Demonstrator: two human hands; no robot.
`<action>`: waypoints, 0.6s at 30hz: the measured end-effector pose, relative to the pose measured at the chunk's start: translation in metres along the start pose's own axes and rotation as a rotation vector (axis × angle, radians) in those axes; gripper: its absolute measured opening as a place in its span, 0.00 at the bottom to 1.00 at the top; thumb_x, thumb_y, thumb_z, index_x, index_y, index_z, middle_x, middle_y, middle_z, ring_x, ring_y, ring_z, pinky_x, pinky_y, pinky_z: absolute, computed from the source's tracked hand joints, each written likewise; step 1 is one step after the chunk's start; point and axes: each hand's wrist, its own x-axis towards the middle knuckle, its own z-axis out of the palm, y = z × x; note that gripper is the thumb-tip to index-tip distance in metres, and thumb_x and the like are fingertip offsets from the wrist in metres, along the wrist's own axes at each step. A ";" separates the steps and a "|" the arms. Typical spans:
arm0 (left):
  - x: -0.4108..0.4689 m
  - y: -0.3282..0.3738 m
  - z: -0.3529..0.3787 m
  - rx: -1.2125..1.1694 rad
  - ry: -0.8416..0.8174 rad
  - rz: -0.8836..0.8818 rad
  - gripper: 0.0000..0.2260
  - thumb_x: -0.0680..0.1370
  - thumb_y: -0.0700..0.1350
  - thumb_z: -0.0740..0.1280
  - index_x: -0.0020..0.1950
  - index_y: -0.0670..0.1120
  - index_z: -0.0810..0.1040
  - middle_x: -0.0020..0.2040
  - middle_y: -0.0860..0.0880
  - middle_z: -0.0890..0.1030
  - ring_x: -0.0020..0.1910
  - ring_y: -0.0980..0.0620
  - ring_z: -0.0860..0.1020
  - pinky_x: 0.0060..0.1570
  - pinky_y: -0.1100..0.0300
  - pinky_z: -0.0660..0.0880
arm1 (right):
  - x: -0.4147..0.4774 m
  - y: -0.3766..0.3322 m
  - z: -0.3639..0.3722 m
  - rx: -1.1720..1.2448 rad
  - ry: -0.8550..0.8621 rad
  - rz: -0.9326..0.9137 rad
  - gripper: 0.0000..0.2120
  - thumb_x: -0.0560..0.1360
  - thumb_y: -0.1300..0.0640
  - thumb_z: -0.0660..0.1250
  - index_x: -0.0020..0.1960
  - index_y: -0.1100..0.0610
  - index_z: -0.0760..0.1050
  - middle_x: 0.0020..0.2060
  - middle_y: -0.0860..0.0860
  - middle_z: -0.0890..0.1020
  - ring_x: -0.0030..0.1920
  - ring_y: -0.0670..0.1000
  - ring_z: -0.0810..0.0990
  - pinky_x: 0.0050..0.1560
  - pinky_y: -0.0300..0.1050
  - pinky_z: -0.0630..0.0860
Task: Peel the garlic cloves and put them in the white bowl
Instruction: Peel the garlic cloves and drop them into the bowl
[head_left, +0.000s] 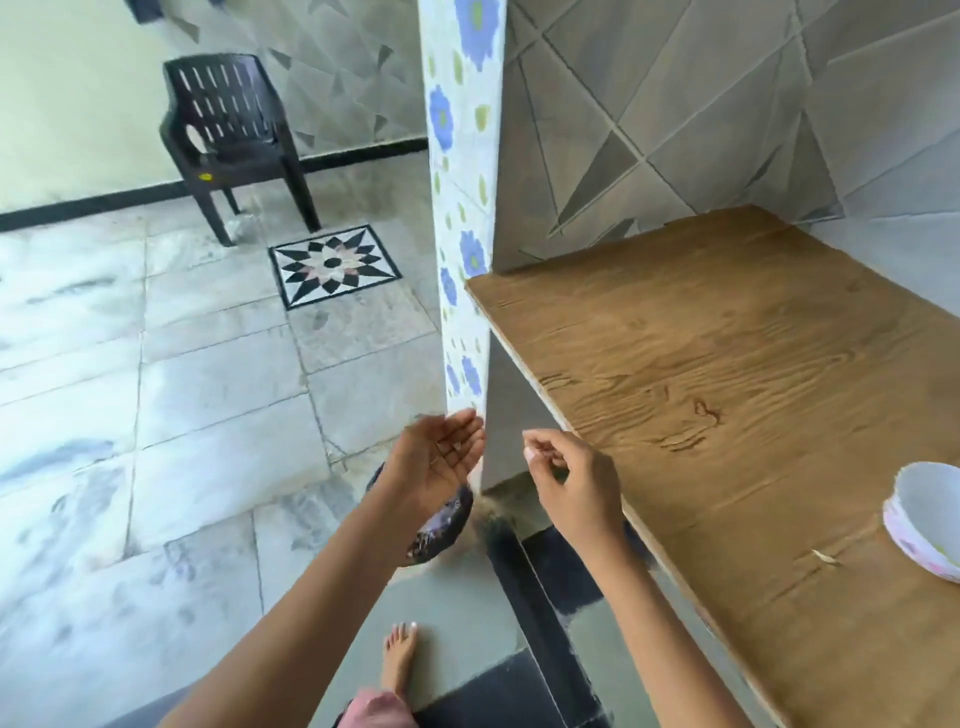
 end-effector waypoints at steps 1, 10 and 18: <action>0.008 0.012 -0.011 -0.015 0.022 0.010 0.13 0.79 0.39 0.55 0.46 0.35 0.78 0.37 0.41 0.82 0.34 0.48 0.82 0.39 0.60 0.80 | 0.010 -0.001 0.018 0.009 -0.030 0.001 0.08 0.72 0.63 0.69 0.51 0.58 0.82 0.44 0.49 0.85 0.42 0.46 0.82 0.43 0.44 0.80; 0.128 0.118 -0.121 0.004 0.248 -0.060 0.13 0.80 0.39 0.55 0.44 0.35 0.77 0.32 0.43 0.82 0.39 0.48 0.79 0.34 0.63 0.79 | 0.085 0.006 0.203 -0.077 -0.358 0.190 0.11 0.75 0.58 0.67 0.57 0.56 0.79 0.51 0.50 0.83 0.50 0.51 0.81 0.49 0.41 0.73; 0.286 0.133 -0.228 0.230 0.420 -0.231 0.11 0.79 0.38 0.57 0.42 0.37 0.77 0.38 0.43 0.78 0.36 0.50 0.75 0.31 0.66 0.77 | 0.102 0.086 0.357 -0.157 -0.515 0.452 0.13 0.76 0.56 0.64 0.60 0.55 0.76 0.53 0.50 0.81 0.53 0.52 0.79 0.51 0.48 0.75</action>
